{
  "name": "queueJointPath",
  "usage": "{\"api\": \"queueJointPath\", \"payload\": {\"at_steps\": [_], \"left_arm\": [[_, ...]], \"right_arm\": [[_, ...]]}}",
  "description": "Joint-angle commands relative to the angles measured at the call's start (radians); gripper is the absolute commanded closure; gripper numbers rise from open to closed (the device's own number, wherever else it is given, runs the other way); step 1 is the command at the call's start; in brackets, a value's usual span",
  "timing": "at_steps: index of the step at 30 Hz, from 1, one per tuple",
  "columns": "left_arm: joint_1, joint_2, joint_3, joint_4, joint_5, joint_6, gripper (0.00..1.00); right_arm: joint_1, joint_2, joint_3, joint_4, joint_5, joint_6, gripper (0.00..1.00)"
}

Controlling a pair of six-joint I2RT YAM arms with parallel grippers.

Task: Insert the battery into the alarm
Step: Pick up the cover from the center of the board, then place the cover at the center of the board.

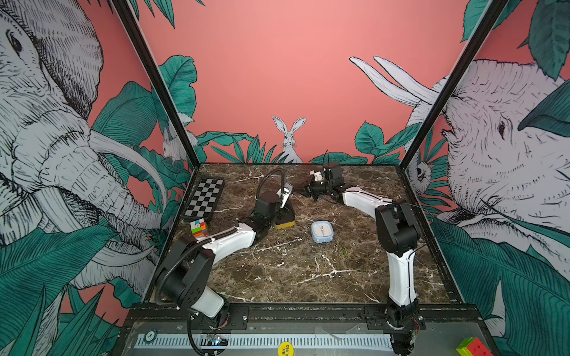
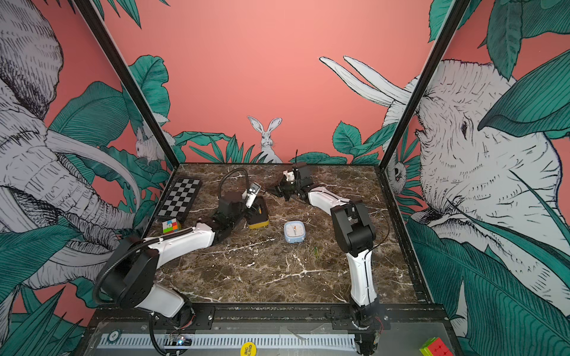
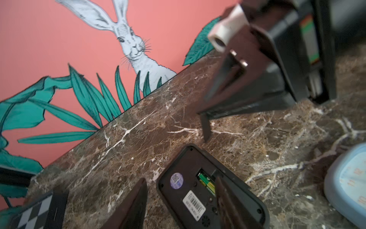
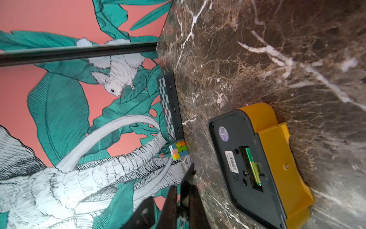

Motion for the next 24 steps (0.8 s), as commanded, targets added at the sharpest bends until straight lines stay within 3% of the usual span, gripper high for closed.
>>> {"api": "queueJointPath", "payload": {"at_steps": [1, 12, 17, 24], "left_arm": [[0.037, -0.050, -0.028, -0.081, 0.059, -0.097, 0.43], [0.058, -0.042, -0.019, -0.160, 0.070, -0.109, 0.44], [0.058, -0.042, -0.016, -0.175, 0.068, -0.111, 0.44], [0.058, -0.027, -0.008, -0.190, 0.072, -0.123, 0.45]], "right_arm": [[-0.026, 0.038, 0.044, -0.074, -0.081, -0.206, 0.97], [-0.093, 0.156, 0.124, -0.457, -0.156, -0.741, 0.96], [-0.090, 0.214, 0.167, -0.542, -0.155, -0.850, 0.96], [-0.088, 0.261, 0.213, -0.610, -0.115, -0.904, 0.93]]}}
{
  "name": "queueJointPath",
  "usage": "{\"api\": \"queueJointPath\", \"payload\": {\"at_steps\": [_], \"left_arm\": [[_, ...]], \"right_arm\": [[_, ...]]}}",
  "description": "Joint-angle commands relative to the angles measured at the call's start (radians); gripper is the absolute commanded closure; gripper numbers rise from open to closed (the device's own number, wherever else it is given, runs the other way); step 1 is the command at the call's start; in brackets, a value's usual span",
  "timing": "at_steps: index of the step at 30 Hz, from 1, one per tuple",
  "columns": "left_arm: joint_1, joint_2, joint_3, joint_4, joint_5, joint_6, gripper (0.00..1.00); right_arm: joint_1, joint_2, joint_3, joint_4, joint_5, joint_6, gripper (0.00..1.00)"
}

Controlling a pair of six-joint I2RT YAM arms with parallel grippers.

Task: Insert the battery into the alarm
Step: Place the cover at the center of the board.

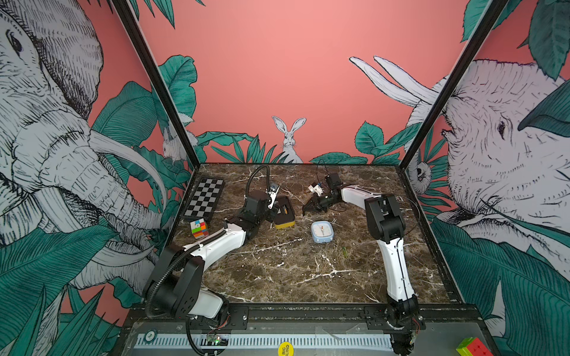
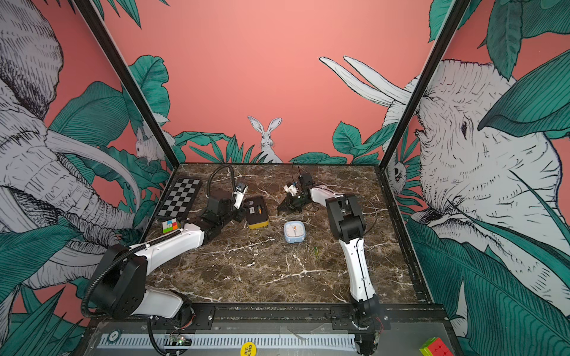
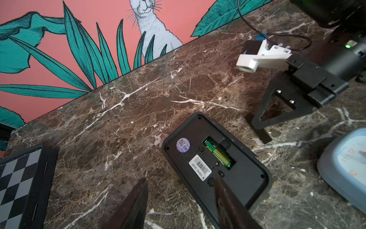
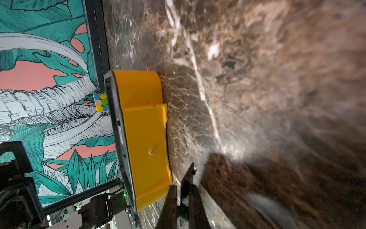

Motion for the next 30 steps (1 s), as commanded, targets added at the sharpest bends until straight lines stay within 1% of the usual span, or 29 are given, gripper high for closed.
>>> {"api": "queueJointPath", "payload": {"at_steps": [1, 4, 7, 10, 12, 19, 24, 26, 30], "left_arm": [[0.007, 0.008, 0.007, -0.025, 0.012, -0.024, 0.45], [0.007, 0.009, 0.012, -0.036, 0.013, -0.028, 0.45], [0.007, 0.011, 0.017, -0.043, 0.013, -0.031, 0.45], [0.006, 0.011, 0.021, -0.051, 0.011, -0.034, 0.45], [0.006, 0.009, 0.021, -0.053, 0.011, -0.033, 0.45], [0.007, 0.019, 0.033, -0.058, -0.001, -0.053, 0.45], [0.009, 0.044, 0.051, -0.071, -0.001, -0.092, 0.46], [0.011, 0.051, 0.062, -0.076, 0.009, -0.113, 0.47], [0.018, 0.064, 0.075, -0.081, 0.028, -0.136, 0.48]], "right_arm": [[0.002, 0.029, 0.050, -0.088, 0.028, -0.093, 0.91], [0.001, 0.038, 0.077, -0.154, 0.083, -0.142, 0.81], [-0.002, 0.045, 0.105, -0.213, 0.153, -0.176, 0.74], [-0.002, 0.054, 0.135, -0.271, 0.214, -0.206, 0.70], [-0.004, 0.057, 0.147, -0.287, 0.227, -0.216, 0.68], [0.000, -0.020, 0.133, -0.267, 0.335, -0.228, 0.68], [0.019, -0.072, 0.080, -0.239, 0.403, -0.210, 0.74], [0.032, -0.066, 0.078, -0.247, 0.407, -0.219, 0.74], [0.039, -0.061, 0.063, -0.217, 0.383, -0.191, 0.75]]}}
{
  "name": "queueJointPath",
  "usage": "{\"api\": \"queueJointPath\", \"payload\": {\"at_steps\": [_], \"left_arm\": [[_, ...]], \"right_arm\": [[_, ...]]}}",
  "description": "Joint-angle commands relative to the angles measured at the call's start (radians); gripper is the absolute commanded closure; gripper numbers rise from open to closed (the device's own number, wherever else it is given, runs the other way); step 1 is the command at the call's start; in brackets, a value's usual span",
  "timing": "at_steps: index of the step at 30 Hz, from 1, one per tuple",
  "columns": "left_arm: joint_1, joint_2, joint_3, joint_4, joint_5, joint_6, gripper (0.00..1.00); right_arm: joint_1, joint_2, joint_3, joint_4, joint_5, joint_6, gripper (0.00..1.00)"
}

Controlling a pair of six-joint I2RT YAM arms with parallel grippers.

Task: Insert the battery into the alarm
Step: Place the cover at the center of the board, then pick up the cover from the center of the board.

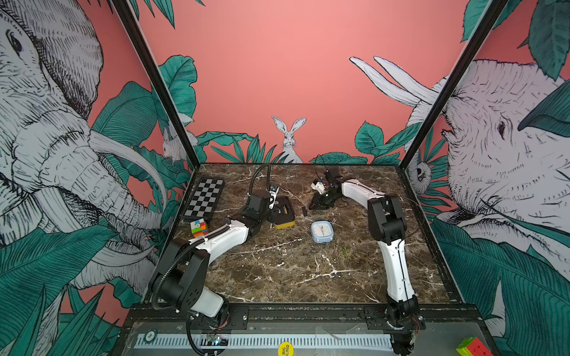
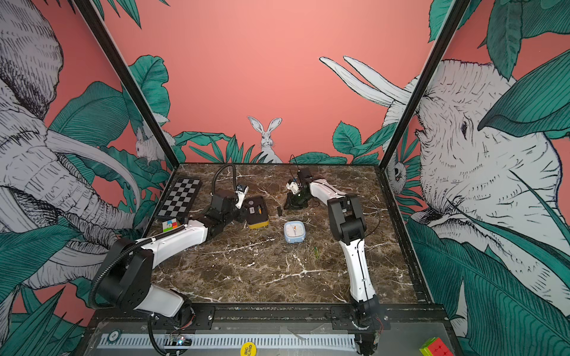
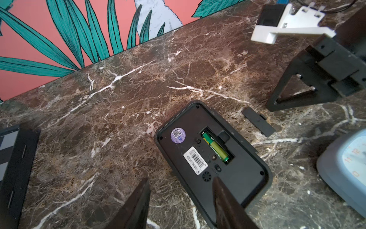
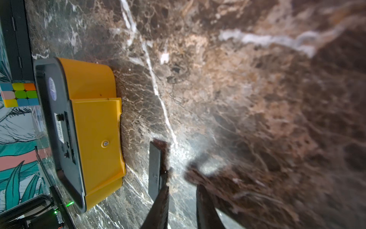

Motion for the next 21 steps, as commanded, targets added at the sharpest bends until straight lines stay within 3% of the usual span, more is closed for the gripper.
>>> {"api": "queueJointPath", "payload": {"at_steps": [1, 21], "left_arm": [[0.008, 0.002, 0.030, -0.018, 0.019, -0.045, 0.48], [0.017, 0.032, 0.024, -0.022, 0.032, -0.071, 0.49]], "right_arm": [[0.016, -0.024, -0.031, 0.013, 0.025, 0.015, 0.75], [0.028, 0.019, -0.002, -0.011, -0.034, 0.040, 0.81]]}}
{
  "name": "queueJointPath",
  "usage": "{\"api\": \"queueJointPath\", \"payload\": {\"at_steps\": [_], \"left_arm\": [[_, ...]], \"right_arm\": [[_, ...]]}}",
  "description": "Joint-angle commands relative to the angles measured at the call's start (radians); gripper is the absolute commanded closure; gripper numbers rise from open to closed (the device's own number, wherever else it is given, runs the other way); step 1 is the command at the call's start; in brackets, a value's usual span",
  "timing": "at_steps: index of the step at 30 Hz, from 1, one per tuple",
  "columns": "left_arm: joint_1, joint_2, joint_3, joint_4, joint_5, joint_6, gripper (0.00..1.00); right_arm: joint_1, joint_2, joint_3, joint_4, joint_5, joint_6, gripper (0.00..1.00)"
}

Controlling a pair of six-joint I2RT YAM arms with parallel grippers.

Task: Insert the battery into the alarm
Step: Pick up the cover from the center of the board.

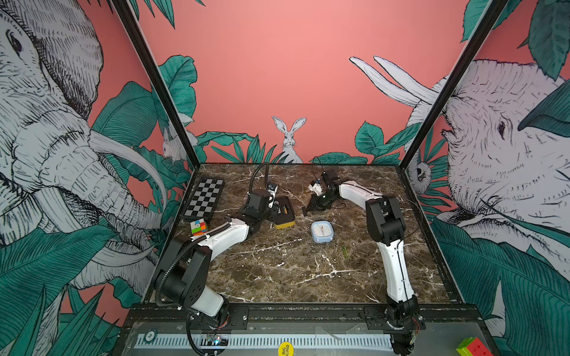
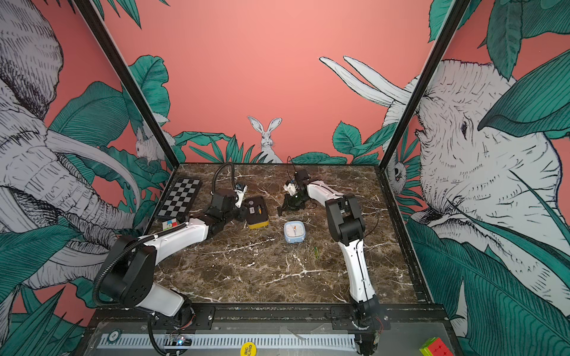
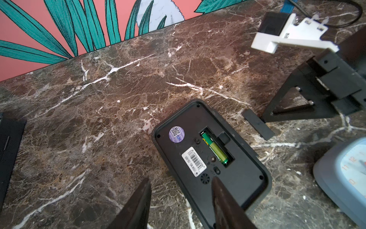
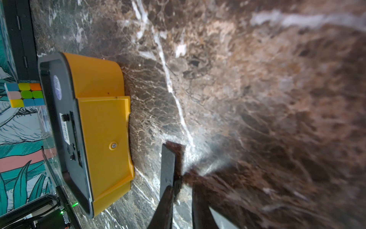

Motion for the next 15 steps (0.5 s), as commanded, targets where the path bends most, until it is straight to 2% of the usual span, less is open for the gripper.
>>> {"api": "queueJointPath", "payload": {"at_steps": [1, 15], "left_arm": [[0.007, 0.008, 0.014, -0.015, 0.009, -0.023, 0.49], [0.007, 0.016, 0.014, -0.027, 0.002, -0.025, 0.49]], "right_arm": [[0.009, 0.025, 0.018, -0.036, -0.009, 0.000, 0.81], [0.018, 0.044, 0.041, -0.055, -0.014, 0.001, 0.84]]}}
